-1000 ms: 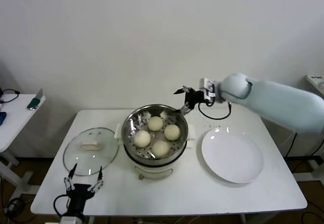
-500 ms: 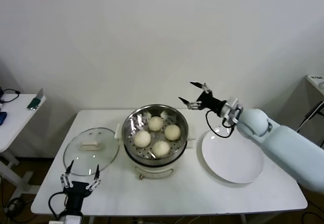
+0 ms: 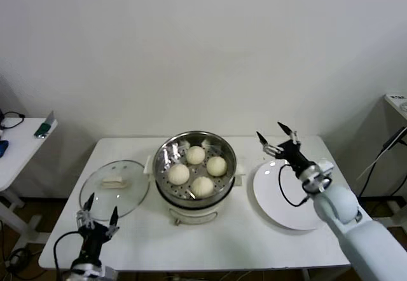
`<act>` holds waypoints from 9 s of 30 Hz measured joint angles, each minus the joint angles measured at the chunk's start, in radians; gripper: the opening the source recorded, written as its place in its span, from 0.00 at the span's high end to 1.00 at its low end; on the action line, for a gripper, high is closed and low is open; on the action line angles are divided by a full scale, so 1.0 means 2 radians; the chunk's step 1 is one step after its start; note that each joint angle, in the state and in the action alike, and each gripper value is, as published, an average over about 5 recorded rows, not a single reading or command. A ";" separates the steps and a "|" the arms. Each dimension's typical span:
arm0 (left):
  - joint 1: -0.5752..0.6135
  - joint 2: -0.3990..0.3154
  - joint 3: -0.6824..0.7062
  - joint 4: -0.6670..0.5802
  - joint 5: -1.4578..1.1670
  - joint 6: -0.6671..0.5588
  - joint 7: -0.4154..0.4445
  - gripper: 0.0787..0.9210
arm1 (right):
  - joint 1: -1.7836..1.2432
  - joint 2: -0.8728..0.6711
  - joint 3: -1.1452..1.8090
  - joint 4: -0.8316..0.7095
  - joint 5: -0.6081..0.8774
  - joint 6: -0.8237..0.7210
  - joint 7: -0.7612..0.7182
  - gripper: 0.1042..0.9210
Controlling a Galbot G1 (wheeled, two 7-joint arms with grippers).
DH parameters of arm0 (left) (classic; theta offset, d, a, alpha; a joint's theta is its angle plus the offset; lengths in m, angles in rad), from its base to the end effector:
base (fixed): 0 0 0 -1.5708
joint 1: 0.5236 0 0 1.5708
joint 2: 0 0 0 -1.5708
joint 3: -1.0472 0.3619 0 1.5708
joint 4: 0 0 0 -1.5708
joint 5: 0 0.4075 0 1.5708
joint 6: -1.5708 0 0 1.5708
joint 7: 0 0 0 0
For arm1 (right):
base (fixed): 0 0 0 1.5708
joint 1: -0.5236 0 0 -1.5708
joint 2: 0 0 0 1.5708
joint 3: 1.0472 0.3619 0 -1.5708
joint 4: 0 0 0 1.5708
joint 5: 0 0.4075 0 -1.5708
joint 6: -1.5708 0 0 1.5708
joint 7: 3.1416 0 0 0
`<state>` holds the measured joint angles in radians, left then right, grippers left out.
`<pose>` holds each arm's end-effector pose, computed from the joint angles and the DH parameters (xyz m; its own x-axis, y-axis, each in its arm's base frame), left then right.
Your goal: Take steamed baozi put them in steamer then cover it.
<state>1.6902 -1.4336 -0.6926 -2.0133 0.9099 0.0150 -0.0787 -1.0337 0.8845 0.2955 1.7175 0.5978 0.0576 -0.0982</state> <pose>0.1843 0.0870 -0.3595 -0.9836 -0.1400 0.1141 0.0422 0.4358 0.8990 0.3966 -0.1211 -0.2863 -0.9314 -0.3624 -0.0346 -0.3592 0.9303 -0.0750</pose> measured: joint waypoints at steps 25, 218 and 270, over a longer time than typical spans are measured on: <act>-0.171 0.064 0.026 0.197 0.246 -0.008 -0.030 0.12 | -0.190 0.077 0.165 0.024 -0.048 -0.006 -0.011 0.12; -0.401 0.068 0.443 0.107 0.241 0.361 0.156 0.92 | -0.055 0.126 0.113 -0.151 -0.200 0.049 -0.070 0.12; -0.317 0.175 0.425 -0.041 0.151 0.361 0.122 0.12 | -0.058 0.125 0.131 -0.133 -0.208 -0.018 -0.063 0.12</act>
<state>1.0565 -1.0833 0.1567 -2.0953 1.2128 0.7366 0.1649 -1.1487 1.1346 0.5579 1.4506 0.1820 0.0214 -0.2250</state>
